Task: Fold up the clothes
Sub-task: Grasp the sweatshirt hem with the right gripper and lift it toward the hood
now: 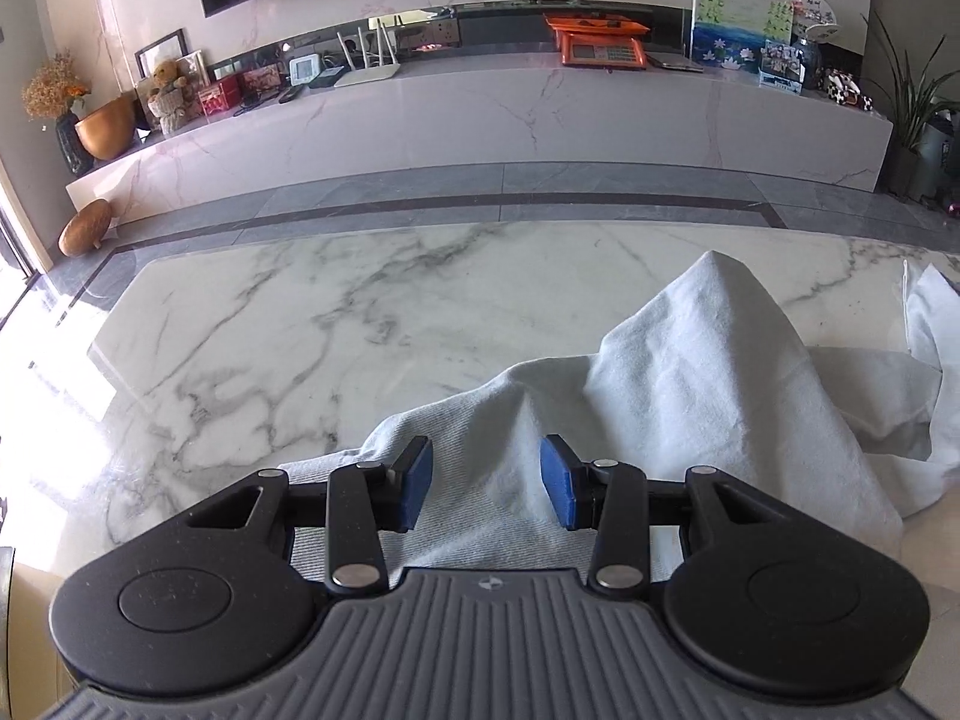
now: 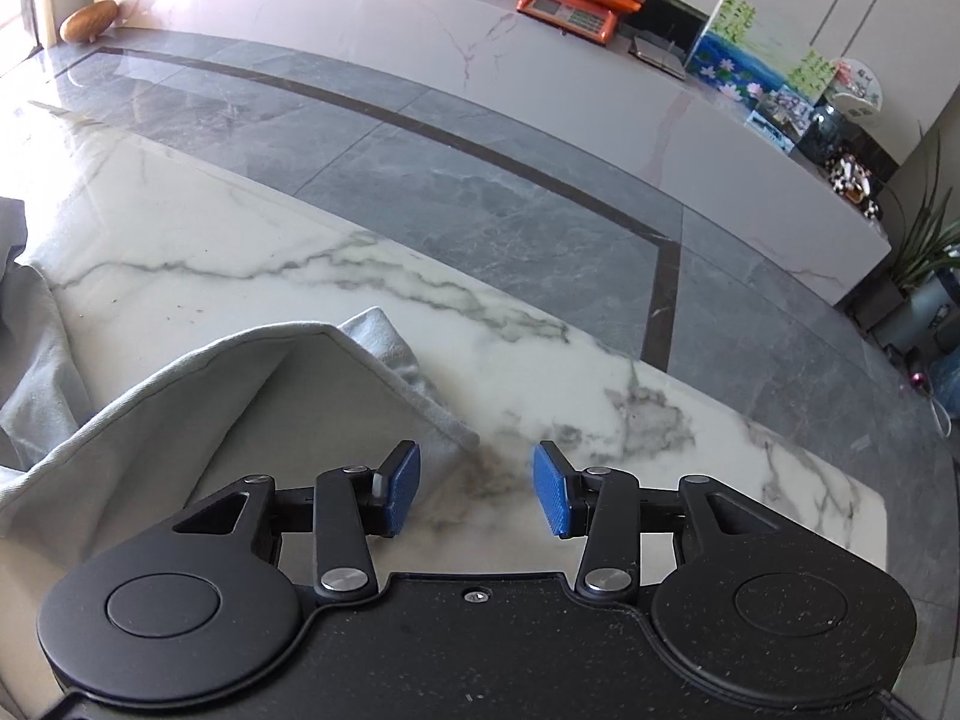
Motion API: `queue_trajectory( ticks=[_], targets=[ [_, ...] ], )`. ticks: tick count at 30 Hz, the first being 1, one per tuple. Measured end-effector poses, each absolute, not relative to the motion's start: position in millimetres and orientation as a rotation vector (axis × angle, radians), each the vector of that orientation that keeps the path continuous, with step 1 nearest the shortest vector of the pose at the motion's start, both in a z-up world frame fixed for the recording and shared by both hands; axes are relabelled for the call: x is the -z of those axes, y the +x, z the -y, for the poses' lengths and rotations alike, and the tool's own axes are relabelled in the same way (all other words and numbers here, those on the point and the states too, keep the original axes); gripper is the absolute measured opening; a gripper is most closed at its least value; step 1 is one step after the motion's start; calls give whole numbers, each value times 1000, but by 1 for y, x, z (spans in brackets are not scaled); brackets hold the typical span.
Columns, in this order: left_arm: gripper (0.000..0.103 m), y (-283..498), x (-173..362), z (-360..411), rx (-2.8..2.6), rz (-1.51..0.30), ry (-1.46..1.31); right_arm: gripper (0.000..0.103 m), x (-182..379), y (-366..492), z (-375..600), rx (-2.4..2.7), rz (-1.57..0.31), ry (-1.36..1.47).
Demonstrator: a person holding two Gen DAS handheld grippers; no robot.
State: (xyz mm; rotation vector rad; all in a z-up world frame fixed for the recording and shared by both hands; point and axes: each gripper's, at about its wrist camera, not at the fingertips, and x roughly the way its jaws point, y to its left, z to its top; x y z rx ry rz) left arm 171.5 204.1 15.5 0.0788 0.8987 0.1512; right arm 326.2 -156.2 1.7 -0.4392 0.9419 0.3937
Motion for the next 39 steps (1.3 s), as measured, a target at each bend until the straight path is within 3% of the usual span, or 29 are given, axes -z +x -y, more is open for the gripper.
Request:
queue_trajectory(
  ticks=[11, 13, 15, 19, 23, 31, 39],
  targets=[
    [33, 177, 3, -203, -140, -969, 116, 40, 6, 342, 139, -588, -960, -564],
    [33, 177, 2, -204, -139, -970, 104, 29, 7, 341, 135, -594, -969, -571],
    [33, 177, 2, -205, -139, -971, 96, 4, 5, 337, 131, -586, -978, -580],
    [33, 177, 2, -206, -142, -974, 87, 4, -11, 325, 127, -565, -962, -627],
    [27, 176, 1, -203, -137, -979, 97, 3, -38, 319, 134, -503, -945, -646],
    [26, 175, 1, -207, -142, -976, 63, 3, -95, 309, 177, -266, -930, -694],
    [26, 175, 0, -205, -151, -983, 70, 3, -117, 306, 226, -12, -913, -696]
  ],
)
